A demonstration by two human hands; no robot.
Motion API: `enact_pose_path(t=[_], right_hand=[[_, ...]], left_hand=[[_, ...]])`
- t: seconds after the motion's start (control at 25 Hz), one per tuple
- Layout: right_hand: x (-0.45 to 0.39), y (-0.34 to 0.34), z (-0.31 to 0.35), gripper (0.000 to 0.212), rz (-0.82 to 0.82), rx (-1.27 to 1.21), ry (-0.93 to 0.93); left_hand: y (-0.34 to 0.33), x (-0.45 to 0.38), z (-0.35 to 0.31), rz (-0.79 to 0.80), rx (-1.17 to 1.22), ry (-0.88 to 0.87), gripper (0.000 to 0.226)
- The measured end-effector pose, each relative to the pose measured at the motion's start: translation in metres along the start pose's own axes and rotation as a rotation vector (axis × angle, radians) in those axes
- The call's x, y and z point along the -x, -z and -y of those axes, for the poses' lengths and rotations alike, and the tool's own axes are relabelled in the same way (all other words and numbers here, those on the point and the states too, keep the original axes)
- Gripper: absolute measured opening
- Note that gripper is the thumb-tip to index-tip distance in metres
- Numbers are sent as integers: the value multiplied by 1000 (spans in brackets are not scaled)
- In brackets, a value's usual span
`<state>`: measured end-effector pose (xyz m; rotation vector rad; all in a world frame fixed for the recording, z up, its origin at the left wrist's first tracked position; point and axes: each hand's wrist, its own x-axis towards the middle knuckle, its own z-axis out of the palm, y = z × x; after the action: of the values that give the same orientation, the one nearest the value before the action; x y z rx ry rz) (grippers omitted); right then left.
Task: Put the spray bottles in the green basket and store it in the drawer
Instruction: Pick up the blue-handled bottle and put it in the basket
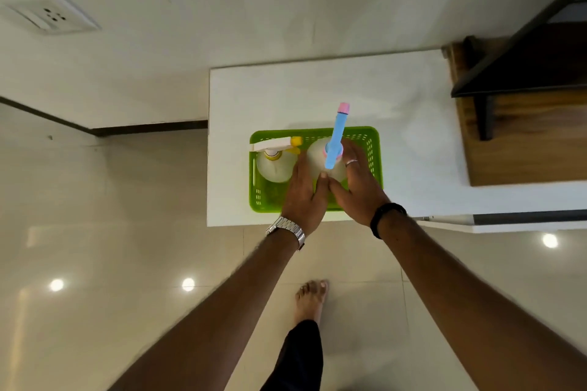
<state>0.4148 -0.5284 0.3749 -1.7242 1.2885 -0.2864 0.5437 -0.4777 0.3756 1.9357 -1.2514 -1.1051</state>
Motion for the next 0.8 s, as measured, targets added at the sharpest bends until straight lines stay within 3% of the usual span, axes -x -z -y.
enact_pose_path(t=[0.32, 0.6, 0.8], right_hand=[[-35, -19, -21, 64, -24, -14, -10], [-39, -29, -16, 83, -47, 24, -40], [-41, -31, -12, 87, -63, 12, -90]], left_hand=[[-6, -26, 7, 9, 67, 147, 63], [-8, -24, 4, -166, 21, 196, 38], [-4, -7, 4, -199, 101, 164, 39]])
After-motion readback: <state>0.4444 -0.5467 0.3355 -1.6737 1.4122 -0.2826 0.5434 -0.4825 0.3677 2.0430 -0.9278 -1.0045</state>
